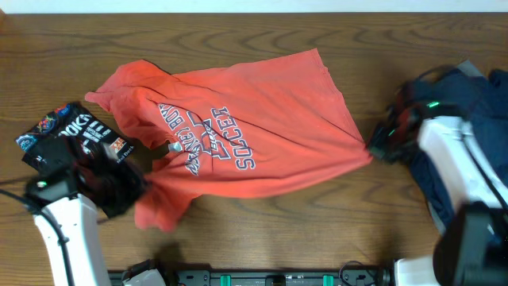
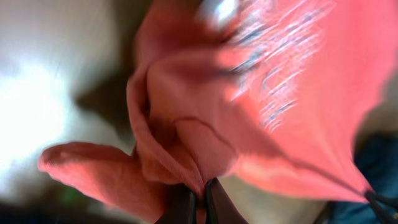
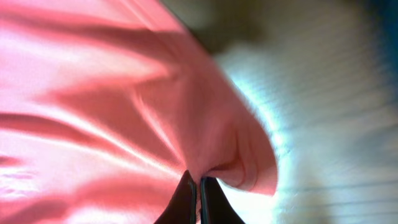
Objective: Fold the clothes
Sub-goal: 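Lift the shirt with both grippers and stretch it across the table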
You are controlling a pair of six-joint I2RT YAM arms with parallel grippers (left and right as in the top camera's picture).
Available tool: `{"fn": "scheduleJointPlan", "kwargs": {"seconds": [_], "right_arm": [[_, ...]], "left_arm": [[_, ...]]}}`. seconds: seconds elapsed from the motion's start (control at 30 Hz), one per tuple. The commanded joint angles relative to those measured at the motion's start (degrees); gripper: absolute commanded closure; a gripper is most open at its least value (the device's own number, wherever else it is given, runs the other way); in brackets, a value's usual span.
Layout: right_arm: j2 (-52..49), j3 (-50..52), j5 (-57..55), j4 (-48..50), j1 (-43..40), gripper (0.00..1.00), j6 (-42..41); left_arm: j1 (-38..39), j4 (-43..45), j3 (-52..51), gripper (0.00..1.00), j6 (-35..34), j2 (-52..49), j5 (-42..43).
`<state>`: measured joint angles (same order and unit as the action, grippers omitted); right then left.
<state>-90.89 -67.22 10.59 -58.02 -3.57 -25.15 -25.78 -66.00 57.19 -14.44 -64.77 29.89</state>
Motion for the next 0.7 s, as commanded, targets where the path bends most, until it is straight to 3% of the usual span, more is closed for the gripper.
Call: {"fn": "scheduleJointPlan", "kwargs": {"seconds": [0.0, 0.2, 0.43, 0.67], "right_arm": [[7.82, -9.81, -0.92, -2.60, -3.45, 0.99, 4.61], [14.49, -23.67, -0.92, -7.28, -6.14, 0.99, 8.76], [18.99, -34.03, -3.37, -6.01, -6.23, 0.99, 9.94], [20.15, -37.09, -7.82, -2.86, -6.23, 0.99, 10.05]], "left_arm": [[-0.13, 0.15, 9.94, 0.94, 1.27, 0.48, 6.75], [-0.13, 3.69, 27.21, 0.94, -1.51, 0.48, 10.01], [-0.20, 6.97, 45.35, 0.94, -2.36, 0.48, 9.94], [-0.17, 6.64, 49.44, 0.94, -2.34, -0.26, 9.33]]}}
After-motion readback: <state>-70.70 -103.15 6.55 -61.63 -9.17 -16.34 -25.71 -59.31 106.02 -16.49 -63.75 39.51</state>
